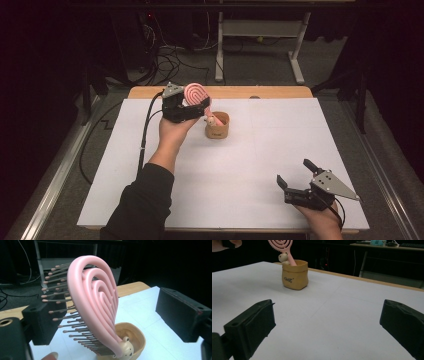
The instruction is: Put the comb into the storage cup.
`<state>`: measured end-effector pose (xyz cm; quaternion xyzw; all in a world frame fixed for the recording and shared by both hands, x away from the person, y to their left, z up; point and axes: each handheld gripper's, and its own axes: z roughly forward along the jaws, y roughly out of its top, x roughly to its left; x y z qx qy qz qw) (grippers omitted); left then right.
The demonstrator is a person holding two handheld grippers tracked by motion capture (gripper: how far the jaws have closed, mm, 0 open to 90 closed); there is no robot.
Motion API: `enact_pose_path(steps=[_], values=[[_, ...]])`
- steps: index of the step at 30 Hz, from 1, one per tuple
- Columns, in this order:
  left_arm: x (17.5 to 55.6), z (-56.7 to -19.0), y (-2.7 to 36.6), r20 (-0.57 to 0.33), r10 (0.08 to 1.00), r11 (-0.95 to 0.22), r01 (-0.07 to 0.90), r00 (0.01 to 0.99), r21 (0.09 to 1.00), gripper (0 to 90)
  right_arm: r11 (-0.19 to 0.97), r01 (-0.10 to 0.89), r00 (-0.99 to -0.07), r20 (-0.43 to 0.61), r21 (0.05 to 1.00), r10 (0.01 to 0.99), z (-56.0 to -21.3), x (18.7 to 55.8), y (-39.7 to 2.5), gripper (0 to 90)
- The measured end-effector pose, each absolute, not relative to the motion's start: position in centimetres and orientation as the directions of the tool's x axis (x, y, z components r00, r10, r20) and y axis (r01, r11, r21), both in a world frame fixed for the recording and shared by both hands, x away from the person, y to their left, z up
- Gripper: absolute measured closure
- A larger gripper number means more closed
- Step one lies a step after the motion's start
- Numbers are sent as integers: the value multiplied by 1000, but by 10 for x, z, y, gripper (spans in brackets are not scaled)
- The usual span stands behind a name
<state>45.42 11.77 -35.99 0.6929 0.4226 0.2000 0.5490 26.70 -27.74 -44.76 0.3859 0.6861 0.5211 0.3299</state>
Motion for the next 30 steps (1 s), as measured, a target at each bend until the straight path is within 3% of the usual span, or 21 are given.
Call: enact_pose_path(steps=[2, 30], values=[[454, -360, 118, -185, 811, -43, 371, 555, 928, 0, 160, 187, -484, -50, 969, 873, -448, 267, -277, 1], [441, -358, 138, -171, 811, -57, 367, 559, 929, 0, 178, 187, -490, -65, 966, 869, -449, 266, -272, 1]])
